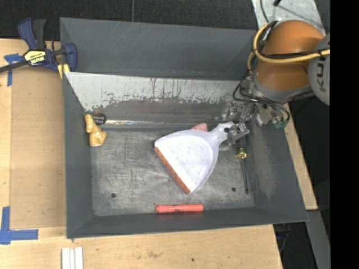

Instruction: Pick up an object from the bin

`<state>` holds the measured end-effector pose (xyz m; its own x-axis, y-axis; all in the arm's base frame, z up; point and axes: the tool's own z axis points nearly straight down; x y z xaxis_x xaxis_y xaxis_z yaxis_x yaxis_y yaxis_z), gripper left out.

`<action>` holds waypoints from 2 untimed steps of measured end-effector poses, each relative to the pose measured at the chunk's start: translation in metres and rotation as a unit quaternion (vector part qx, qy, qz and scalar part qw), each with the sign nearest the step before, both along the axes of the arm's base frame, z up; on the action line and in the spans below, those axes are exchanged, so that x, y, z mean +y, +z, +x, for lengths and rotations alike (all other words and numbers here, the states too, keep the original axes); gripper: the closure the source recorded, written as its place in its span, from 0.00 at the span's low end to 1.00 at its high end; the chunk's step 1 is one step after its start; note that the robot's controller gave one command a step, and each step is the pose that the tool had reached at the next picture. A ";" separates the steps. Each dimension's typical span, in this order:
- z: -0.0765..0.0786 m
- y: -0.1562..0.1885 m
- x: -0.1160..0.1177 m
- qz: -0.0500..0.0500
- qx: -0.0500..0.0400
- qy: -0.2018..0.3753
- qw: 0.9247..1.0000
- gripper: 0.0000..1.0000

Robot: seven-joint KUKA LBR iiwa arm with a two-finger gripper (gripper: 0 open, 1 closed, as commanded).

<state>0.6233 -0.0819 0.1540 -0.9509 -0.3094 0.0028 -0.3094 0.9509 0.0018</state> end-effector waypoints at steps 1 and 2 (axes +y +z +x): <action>-0.001 -0.006 -0.019 -0.001 -0.011 -0.028 1.000 1.00; -0.016 -0.070 -0.049 0.000 -0.015 0.170 0.985 1.00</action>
Offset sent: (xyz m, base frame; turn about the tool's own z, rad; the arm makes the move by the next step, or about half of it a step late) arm -0.0262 -0.0522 -0.0840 -0.3470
